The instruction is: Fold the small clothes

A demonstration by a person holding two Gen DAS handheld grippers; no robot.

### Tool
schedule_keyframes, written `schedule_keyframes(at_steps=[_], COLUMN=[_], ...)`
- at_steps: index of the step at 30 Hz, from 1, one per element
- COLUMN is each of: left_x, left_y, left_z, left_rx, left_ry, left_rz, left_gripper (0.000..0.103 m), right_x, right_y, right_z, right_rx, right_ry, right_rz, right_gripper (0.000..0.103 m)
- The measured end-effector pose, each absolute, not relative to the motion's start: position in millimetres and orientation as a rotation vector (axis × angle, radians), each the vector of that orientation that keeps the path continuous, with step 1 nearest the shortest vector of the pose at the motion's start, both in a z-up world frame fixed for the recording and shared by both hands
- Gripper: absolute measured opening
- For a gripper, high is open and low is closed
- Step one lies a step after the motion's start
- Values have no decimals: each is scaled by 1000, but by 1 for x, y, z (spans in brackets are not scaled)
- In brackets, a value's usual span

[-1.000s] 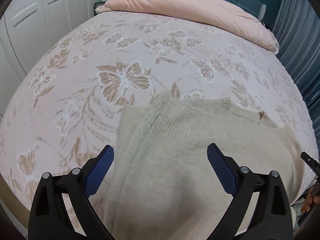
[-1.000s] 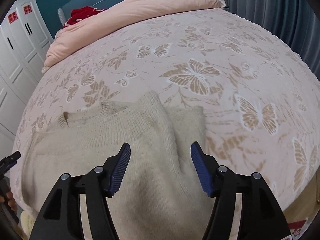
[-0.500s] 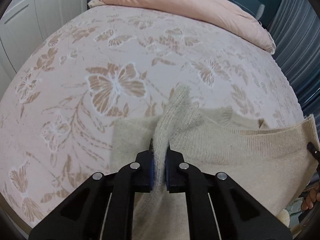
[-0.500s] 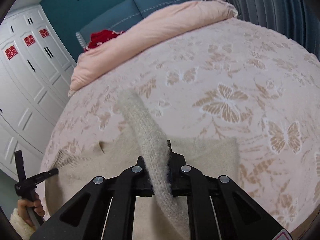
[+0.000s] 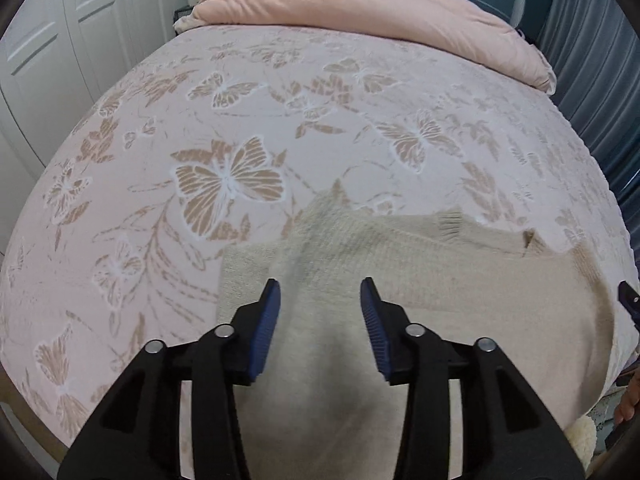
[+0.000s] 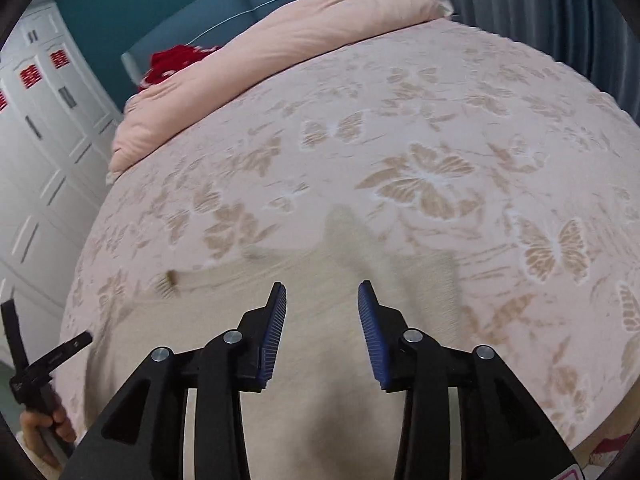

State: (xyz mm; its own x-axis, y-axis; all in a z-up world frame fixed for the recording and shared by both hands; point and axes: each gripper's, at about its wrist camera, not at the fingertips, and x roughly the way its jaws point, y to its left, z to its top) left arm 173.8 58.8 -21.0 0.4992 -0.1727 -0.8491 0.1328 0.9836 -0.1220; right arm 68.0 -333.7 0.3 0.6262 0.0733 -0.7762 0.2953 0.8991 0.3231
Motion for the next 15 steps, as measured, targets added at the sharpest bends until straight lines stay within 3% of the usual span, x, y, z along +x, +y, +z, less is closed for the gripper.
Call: schedule_keyframes(at_steps=[1, 3, 7, 10, 13, 15], left_x=[168, 156, 128, 111, 103, 104], left_y=[50, 30, -2, 0, 15, 30], left_z=[-19, -24, -55, -72, -71, -75], left_rx=[-51, -49, 35, 78, 83, 4], left_ry=[1033, 1068, 1162, 1194, 1175, 1199], left_rz=[-205, -229, -253, -236, -195, -182], left_gripper=[52, 59, 60, 61, 80, 83], right_x=[72, 77, 80, 68, 45, 30], right_y=[-312, -259, -181, -183, -222, -260], right_z=[-3, -18, -74, -64, -35, -42], right_rx=[433, 363, 204, 210, 292, 269], right_ry=[921, 990, 1155, 1131, 1051, 1066], right_rz=[-67, 54, 161, 132, 56, -75], right_gripper=[20, 12, 11, 11, 11, 11])
